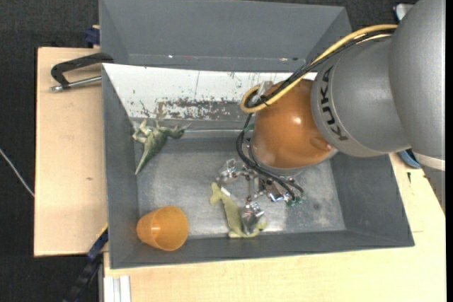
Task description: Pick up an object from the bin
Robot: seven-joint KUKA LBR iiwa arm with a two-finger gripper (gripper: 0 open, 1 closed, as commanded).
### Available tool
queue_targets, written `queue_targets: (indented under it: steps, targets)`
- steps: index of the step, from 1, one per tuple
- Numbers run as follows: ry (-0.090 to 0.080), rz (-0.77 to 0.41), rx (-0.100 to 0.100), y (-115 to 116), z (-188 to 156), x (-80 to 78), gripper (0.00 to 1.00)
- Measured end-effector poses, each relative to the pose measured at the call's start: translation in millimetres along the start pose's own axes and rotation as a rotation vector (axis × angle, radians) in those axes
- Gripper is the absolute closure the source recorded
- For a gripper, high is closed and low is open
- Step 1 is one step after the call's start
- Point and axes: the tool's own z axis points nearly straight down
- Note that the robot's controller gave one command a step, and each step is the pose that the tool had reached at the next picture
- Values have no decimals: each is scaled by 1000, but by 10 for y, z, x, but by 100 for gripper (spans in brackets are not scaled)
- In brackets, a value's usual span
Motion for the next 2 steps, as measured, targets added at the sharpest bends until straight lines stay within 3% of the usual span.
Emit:
queue_targets:
  steps: [1, 2]
  targets:
    - [6, 0, -1, 0, -3, 19, 100]
    - [-12, -171, 8, -1041, -1208, 28, 100]
